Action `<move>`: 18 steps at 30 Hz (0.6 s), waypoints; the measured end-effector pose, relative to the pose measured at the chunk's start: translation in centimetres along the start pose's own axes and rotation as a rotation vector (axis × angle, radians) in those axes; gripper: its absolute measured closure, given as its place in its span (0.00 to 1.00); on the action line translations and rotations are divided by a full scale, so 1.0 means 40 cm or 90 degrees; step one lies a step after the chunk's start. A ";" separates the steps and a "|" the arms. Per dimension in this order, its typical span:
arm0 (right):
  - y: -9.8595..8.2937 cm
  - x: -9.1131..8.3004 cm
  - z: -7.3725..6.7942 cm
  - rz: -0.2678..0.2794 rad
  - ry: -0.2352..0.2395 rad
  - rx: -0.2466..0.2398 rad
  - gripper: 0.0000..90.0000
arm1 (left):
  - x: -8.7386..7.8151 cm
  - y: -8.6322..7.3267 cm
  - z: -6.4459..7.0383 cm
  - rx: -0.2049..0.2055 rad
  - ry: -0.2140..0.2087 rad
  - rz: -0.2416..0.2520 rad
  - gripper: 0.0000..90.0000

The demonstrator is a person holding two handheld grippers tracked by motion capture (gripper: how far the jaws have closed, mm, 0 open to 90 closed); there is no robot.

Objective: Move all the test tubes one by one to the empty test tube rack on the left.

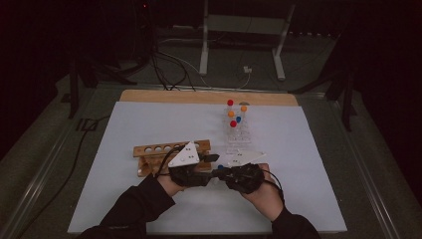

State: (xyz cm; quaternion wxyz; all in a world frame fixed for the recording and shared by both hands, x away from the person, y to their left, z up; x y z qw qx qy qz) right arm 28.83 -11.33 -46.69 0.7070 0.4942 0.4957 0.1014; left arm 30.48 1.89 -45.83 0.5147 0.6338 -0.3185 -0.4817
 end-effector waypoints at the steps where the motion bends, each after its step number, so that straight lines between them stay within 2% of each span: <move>1: 0.000 -0.001 0.001 0.001 -0.001 0.000 0.85 | 0.003 -0.003 -0.003 0.001 0.002 -0.005 0.63; 8: -0.002 0.000 0.005 0.000 -0.004 0.003 0.85 | 0.007 -0.006 0.002 -0.001 -0.019 -0.007 0.84; 18: 0.002 -0.004 0.006 0.014 0.000 0.004 0.84 | 0.003 0.004 0.005 0.015 -0.010 0.001 0.86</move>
Point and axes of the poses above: each handheld gripper's, and its own axes: x roughly forward along the jaws, y roughly out of its top, z roughly to its right, the point moved 5 cm from there along x, roughly forward along the jaws, and after that the axes turned 4 degrees about z, right-handed, at the moved point
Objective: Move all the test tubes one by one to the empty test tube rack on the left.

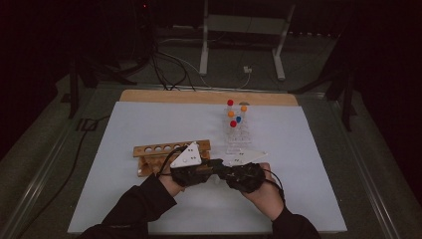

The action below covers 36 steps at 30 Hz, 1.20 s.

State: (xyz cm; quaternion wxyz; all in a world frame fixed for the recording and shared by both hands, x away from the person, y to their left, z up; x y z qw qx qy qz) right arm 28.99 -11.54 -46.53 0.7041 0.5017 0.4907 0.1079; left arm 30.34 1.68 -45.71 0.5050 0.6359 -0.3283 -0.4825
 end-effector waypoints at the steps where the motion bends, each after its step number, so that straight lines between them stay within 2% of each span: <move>1: 0.001 -0.001 0.001 0.005 0.001 0.001 0.84 | -0.002 0.003 -0.001 0.001 0.005 0.001 0.86; 4: 0.003 -0.006 0.001 0.015 -0.004 -0.001 0.70 | -0.012 0.012 -0.013 0.003 0.020 0.004 0.86; 14: 0.016 -0.033 0.022 0.059 -0.035 0.020 0.32 | -0.055 0.055 -0.061 0.004 0.060 0.018 0.86; 15: 0.016 -0.033 0.022 0.059 -0.035 0.020 0.32 | -0.059 0.061 -0.066 0.006 0.063 0.020 0.86; 17: 0.020 -0.037 0.026 0.072 -0.039 0.032 0.18 | -0.070 0.077 -0.081 0.010 0.076 0.022 0.86; 19: 0.024 -0.042 0.028 0.085 -0.043 0.040 0.14 | -0.074 0.082 -0.086 0.009 0.077 0.024 0.86; 20: 0.026 -0.045 0.029 0.092 -0.044 0.044 0.10 | -0.082 0.092 -0.095 0.015 0.089 0.025 0.86; 23: 0.030 -0.052 0.034 0.103 -0.050 0.053 0.01 | -0.094 0.106 -0.110 0.015 0.101 0.031 0.86; 26: 0.031 -0.060 0.038 0.114 -0.037 0.058 0.00 | -0.103 0.116 -0.128 0.016 0.116 0.032 0.86; 31: 0.032 -0.068 0.045 0.120 -0.047 0.059 0.00 | -0.113 0.127 -0.155 0.018 0.137 0.036 0.86; 36: 0.032 -0.071 0.047 0.123 -0.046 0.057 0.00 | -0.115 0.122 -0.192 0.006 0.165 0.041 0.86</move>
Point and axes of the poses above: each handheld gripper's, and its own axes: x roughly forward along the jaws, y roughly out of its top, z roughly to its right, the point moved 5 cm from there along x, roughly forward along the jaws, and after that the axes turned 4 degrees about z, right-handed, at the moved point
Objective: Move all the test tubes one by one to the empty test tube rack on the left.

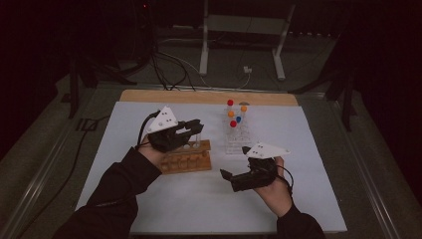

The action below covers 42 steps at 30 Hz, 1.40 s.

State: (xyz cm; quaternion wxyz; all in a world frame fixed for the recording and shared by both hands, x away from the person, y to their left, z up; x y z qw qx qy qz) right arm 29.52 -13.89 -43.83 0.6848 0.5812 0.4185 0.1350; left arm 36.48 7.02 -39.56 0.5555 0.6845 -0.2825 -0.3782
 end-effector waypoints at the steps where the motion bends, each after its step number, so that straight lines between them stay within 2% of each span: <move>1: 0.000 0.000 0.000 0.000 0.000 0.000 0.00 | 0.000 0.000 0.000 0.000 0.000 0.000 0.86; 10: 0.000 -0.002 0.001 -0.001 0.001 0.000 0.00 | 0.027 -0.065 -0.027 -0.035 0.025 -0.010 0.86; 20: -0.003 -0.001 0.004 -0.002 0.005 0.005 0.00 | 0.049 -0.139 -0.023 -0.063 0.029 -0.039 0.86; 24: -0.005 0.000 0.005 -0.003 0.006 0.005 0.00 | 0.051 -0.158 -0.022 -0.069 0.032 -0.044 0.86; 29: -0.005 0.000 0.005 -0.004 0.008 0.006 0.00 | 0.056 -0.181 -0.017 -0.064 0.032 -0.057 0.86; 37: -0.004 -0.002 0.007 -0.003 0.008 0.007 0.00 | 0.069 -0.199 -0.014 -0.065 0.035 -0.078 0.86; 42: -0.002 -0.005 0.008 -0.004 0.009 0.007 0.00 | 0.069 -0.204 -0.015 -0.067 0.038 -0.075 0.86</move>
Point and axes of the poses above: each handheld gripper's, and its own axes: x roughly forward along the jaws, y roughly out of its top, z roughly to its right, the point moved 5 cm from there along x, roughly forward along the jaws, and after that the axes turned 4 degrees about z, right-handed, at the moved point
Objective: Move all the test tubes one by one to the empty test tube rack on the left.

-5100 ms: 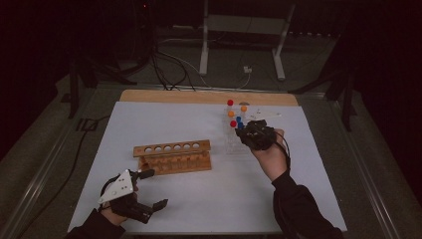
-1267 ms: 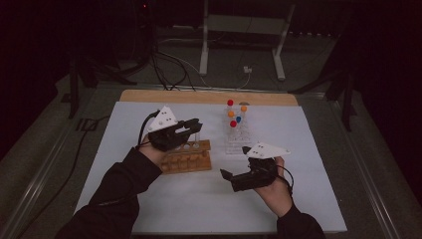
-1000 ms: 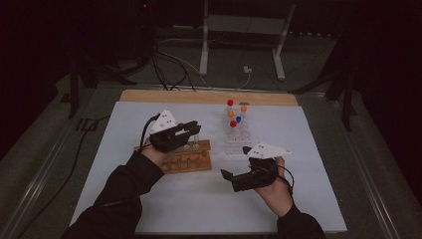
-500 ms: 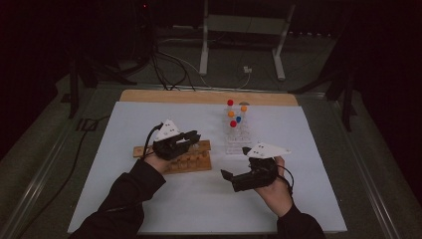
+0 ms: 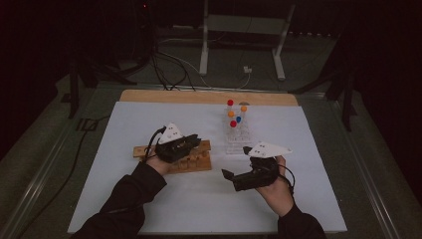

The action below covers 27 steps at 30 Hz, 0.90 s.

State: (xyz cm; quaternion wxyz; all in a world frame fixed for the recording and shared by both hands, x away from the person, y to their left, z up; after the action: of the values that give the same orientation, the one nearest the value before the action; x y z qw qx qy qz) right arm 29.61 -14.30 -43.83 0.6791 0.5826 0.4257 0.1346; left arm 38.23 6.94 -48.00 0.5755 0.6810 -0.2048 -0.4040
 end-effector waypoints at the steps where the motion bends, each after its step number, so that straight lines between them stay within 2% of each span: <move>1: 0.000 0.000 0.000 0.000 0.000 0.000 0.00 | 0.000 -0.001 0.000 0.000 -0.001 -0.001 0.86; 15: 0.024 -0.016 0.012 0.013 0.001 -0.001 0.00 | 0.002 0.003 -0.005 -0.018 -0.011 -0.020 0.84; 19: 0.052 -0.033 0.036 0.026 -0.006 -0.003 0.00 | -0.004 0.008 0.000 -0.020 -0.019 -0.025 0.69; 24: 0.081 -0.046 0.081 0.038 -0.024 -0.003 0.00 | -0.032 0.028 0.006 -0.030 -0.020 -0.010 0.49; 25: 0.086 -0.048 0.092 0.038 -0.025 -0.003 0.00 | -0.049 0.036 0.009 -0.031 -0.028 -0.001 0.44; 27: 0.093 -0.047 0.118 0.037 -0.040 0.000 0.00 | -0.058 0.039 0.012 -0.031 -0.035 0.000 0.37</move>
State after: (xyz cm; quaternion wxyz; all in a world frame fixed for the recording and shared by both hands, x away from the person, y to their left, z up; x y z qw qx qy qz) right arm 33.11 -17.69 -39.89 0.6880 0.5987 0.3871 0.1356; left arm 36.78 7.98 -45.79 0.5861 0.6553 -0.2107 -0.4274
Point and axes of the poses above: each handheld gripper's, and its own axes: x roughly forward along the jaws, y roughly out of its top, z roughly to its right, the point moved 5 cm from there along x, roughly forward along the jaws, and after that the axes turned 4 degrees about z, right-handed, at the moved point
